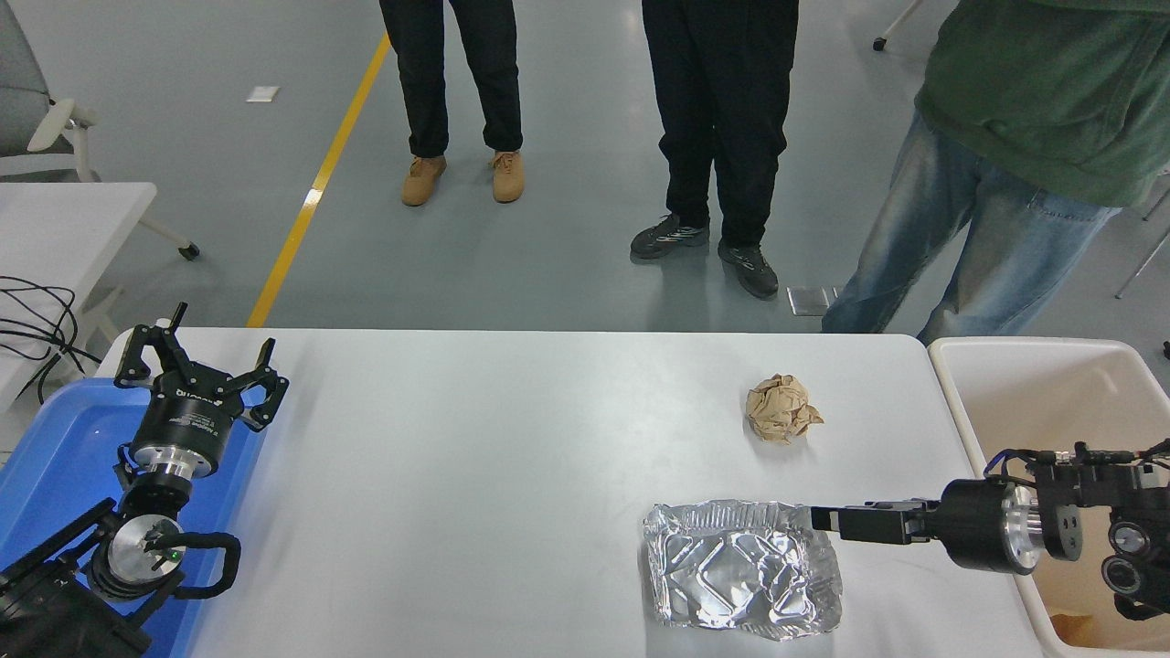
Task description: Clean the table surface
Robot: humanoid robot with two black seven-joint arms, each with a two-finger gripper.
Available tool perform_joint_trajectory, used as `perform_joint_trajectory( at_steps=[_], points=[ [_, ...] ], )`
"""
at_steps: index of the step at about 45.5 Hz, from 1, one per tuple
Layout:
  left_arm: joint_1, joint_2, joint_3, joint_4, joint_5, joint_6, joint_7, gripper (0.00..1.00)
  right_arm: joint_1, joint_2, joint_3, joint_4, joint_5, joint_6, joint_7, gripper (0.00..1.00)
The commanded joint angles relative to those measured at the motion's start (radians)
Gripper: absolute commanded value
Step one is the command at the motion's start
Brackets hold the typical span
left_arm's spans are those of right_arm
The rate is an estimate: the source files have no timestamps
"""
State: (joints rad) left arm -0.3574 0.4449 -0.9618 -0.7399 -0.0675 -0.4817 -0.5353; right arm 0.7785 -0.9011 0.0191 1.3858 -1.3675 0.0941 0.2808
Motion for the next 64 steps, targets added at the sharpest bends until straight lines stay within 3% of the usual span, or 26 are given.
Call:
perform_joint_trajectory(
  at_steps=[1, 11, 64],
  points=[
    [0.000, 0.000, 0.000, -0.001, 0.000, 0.000, 0.000, 0.99, -0.030, 0.037, -0.019, -0.024, -0.012, -0.047, -0.068, 0.99],
    [0.000, 0.000, 0.000, 0.000, 0.000, 0.000, 0.000, 0.99, -0.094, 0.077, -0.015, -0.079, -0.012, -0.047, -0.063, 0.99],
    [0.000, 0.000, 0.000, 0.000, 0.000, 0.000, 0.000, 0.99, -0.143, 0.197, -0.004, -0.168, 0.005, -0.109, -0.063, 0.99]
  ],
)
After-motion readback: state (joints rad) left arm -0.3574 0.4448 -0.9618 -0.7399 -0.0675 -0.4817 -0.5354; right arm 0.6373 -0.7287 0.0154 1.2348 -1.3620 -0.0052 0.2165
